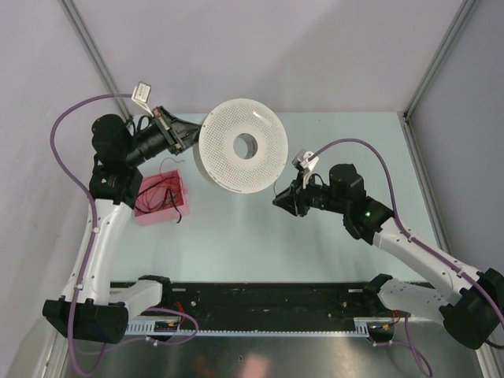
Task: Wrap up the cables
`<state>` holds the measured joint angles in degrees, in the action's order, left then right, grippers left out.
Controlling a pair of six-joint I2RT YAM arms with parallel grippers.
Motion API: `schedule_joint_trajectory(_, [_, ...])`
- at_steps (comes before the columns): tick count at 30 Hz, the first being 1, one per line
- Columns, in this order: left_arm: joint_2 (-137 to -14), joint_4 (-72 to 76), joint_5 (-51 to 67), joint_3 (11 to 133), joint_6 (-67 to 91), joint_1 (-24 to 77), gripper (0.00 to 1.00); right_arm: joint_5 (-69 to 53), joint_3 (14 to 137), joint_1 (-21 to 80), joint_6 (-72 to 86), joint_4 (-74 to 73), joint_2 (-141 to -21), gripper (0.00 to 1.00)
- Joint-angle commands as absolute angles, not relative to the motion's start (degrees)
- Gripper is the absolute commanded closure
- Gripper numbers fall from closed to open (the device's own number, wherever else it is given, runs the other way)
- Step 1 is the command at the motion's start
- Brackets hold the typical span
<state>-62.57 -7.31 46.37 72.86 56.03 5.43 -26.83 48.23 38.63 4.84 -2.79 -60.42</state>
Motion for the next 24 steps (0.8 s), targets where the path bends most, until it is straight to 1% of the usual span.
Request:
schedule_joint_trajectory(1, [-61.32, -3.27, 45.37, 72.74, 57.87, 5.01, 1.00, -25.03, 51.06, 39.27, 2.46, -2.58, -58.75, 0.67])
schedule_joint_trajectory(2, [-61.33, -3.26, 45.36, 72.71, 57.85, 5.05, 1.00, -24.95, 51.06, 39.23, 2.37, -2.74, -58.42, 0.65])
schedule_joint_trajectory(4, [-61.34, -3.28, 45.18, 72.65, 57.77, 5.02, 1.00, -24.85, 51.06, 39.14, 2.31, -2.57, -58.00, 0.66])
schedule_joint_trajectory(12, [-61.15, -3.25, 44.45, 71.66, 58.27, 5.07, 1.00, -23.73, 51.09, 39.17, 1.58, -2.02, -59.33, 0.75])
schedule_joint_trajectory(22, [-61.29, -3.25, 43.99, 71.68, 58.84, 5.16, 1.00, -23.05, 51.13, 39.31, 0.68, -1.92, -61.38, 0.80])
schedule_joint_trajectory(24, [-61.42, -3.23, 43.98, 71.77, 58.87, 5.14, 1.00, -23.17, 51.10, 39.25, 0.43, -1.84, -61.62, 0.87])
